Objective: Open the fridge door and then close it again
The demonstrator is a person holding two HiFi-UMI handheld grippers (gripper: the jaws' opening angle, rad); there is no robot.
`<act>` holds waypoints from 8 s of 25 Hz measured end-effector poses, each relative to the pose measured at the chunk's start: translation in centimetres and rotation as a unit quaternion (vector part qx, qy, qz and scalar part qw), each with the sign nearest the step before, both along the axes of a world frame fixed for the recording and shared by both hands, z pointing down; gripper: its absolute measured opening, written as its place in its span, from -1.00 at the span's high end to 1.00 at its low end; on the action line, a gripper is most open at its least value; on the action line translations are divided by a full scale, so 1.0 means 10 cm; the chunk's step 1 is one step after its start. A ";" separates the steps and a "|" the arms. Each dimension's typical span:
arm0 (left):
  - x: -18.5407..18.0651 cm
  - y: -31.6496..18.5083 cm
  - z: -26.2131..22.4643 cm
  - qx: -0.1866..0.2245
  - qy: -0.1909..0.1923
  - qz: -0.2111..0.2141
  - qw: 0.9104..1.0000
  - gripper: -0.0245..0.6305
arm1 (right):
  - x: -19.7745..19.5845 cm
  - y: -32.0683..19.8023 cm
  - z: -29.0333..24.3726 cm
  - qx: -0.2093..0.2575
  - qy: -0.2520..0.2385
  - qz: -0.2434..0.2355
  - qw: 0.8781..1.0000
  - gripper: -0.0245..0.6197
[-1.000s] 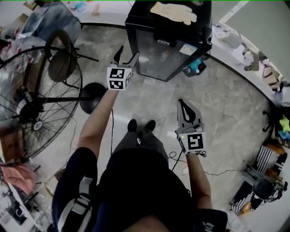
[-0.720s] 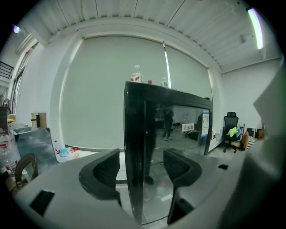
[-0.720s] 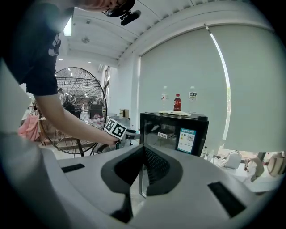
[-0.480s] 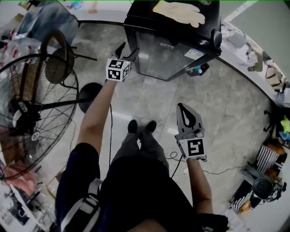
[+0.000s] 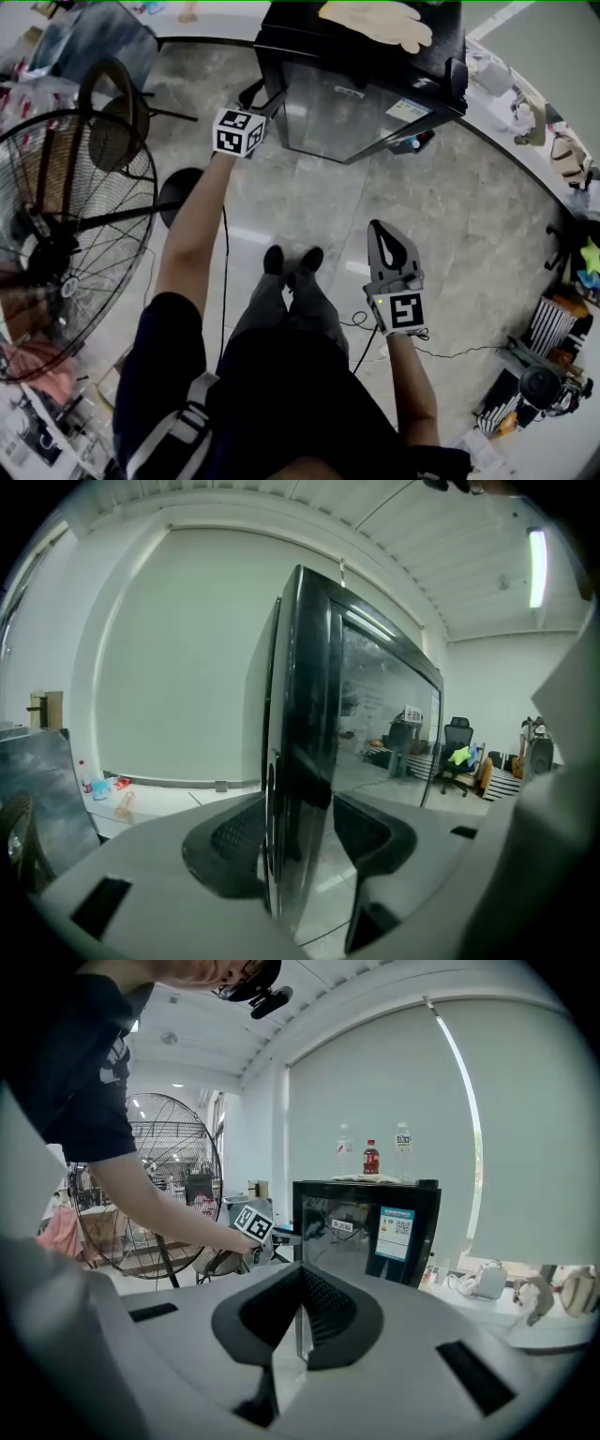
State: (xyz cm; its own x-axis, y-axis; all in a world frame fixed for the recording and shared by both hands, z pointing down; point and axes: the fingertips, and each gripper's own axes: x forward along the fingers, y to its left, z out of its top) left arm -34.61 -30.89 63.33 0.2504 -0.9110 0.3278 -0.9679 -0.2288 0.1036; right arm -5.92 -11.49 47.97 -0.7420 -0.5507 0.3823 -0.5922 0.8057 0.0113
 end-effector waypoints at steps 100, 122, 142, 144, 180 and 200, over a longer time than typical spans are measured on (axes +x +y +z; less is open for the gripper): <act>2.42 2.93 -0.18 -0.044 -0.089 0.028 0.995 0.78 | 1.14 1.66 -0.01 -0.018 0.005 0.120 0.993 0.87; 2.84 3.19 -0.18 -0.043 -0.102 0.050 0.993 0.79 | 1.14 1.96 -0.07 0.014 0.014 0.172 0.985 0.87; 3.45 3.30 -0.19 -0.033 -0.117 0.022 0.992 0.80 | 1.81 2.15 0.00 0.003 0.014 0.141 0.990 0.87; 3.50 3.30 -0.19 -0.031 -0.118 0.019 0.992 0.80 | 1.88 2.17 0.00 0.002 0.013 0.142 0.990 0.87; 3.25 3.92 -0.81 0.004 -0.112 0.078 0.991 0.85 | 1.72 2.10 -0.09 0.023 0.013 0.109 0.994 0.86; 2.61 4.28 -1.74 0.065 -0.059 0.066 0.994 0.85 | 1.17 1.84 -0.24 0.051 0.004 0.084 0.995 -0.02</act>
State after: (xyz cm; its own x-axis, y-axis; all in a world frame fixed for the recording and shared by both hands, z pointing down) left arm -8.47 11.95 45.91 0.3375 -0.9094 0.2428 -0.9321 -0.3589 -0.0484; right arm 5.82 6.88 45.58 -0.6328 -0.7036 0.3233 -0.7186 0.6891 0.0933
